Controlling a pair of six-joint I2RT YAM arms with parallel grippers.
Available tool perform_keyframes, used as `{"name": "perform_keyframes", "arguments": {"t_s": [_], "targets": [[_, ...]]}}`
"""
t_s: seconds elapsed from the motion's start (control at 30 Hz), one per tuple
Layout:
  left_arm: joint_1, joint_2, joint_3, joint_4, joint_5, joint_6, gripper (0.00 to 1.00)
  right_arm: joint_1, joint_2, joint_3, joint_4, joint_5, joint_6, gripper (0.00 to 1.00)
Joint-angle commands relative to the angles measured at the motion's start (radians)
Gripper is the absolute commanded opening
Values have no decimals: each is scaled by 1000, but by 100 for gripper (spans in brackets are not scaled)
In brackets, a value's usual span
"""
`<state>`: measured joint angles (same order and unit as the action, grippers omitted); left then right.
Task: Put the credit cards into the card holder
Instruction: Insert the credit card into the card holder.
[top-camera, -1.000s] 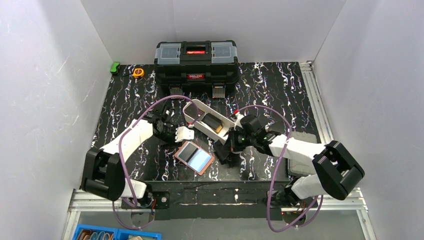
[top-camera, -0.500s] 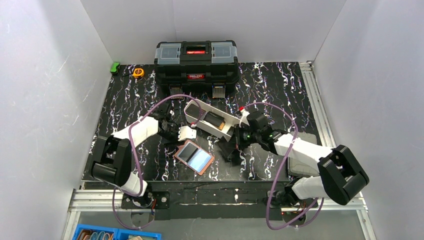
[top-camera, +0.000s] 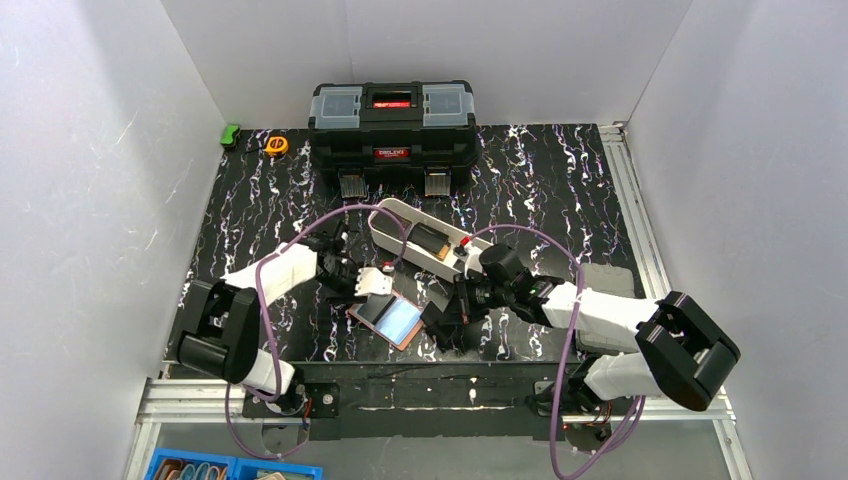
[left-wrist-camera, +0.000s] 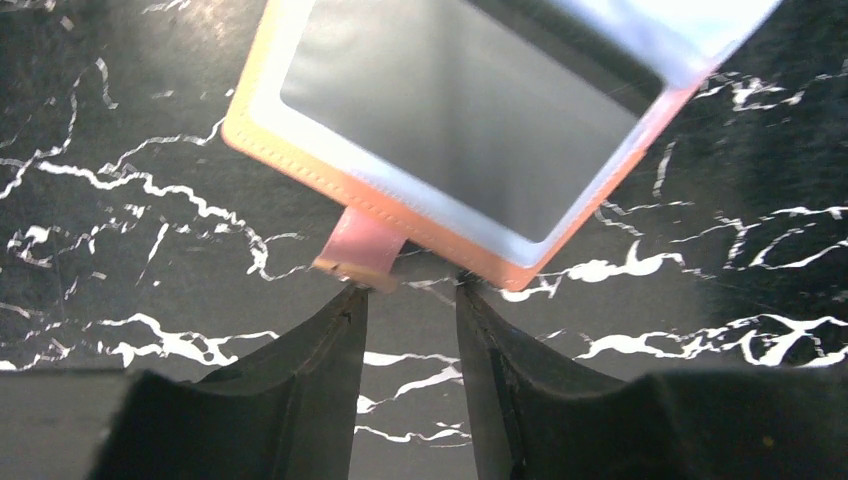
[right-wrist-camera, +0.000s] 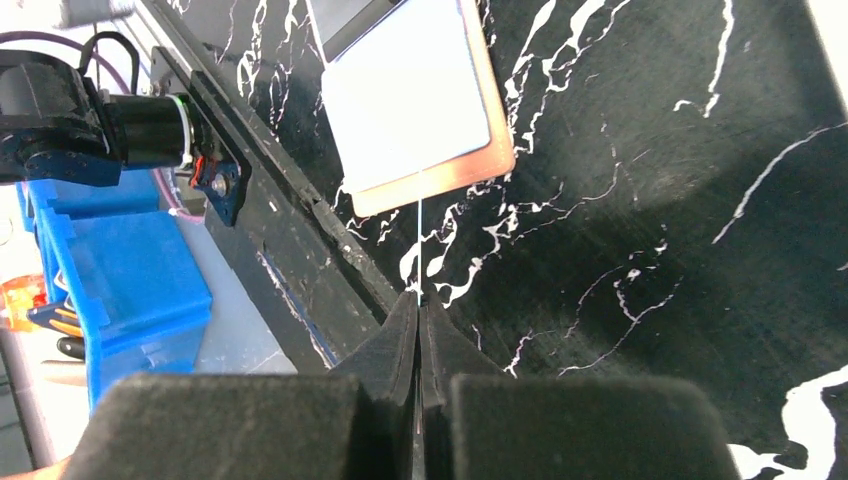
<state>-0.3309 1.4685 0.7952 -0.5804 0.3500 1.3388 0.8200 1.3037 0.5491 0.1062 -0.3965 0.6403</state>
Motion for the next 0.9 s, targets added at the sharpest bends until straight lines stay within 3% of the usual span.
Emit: {"name": "perform_keyframes", "arguments": {"t_s": [0.0,0.27,0.5,0.87], "targets": [[-55,-50,-47,-112,26,8,37,28,-11,12,38,-23,13,1],[-188,-179,-102,-230,55,-74,37,33,-70,-5,-32,66,15,1],[-191,-206,-71,-282,41,-116,36,33,-129,-31,-91,106,30,1],[-132,-168,46,-284,4,-236,33,32,24,-2,-11,41,58,1]]}}
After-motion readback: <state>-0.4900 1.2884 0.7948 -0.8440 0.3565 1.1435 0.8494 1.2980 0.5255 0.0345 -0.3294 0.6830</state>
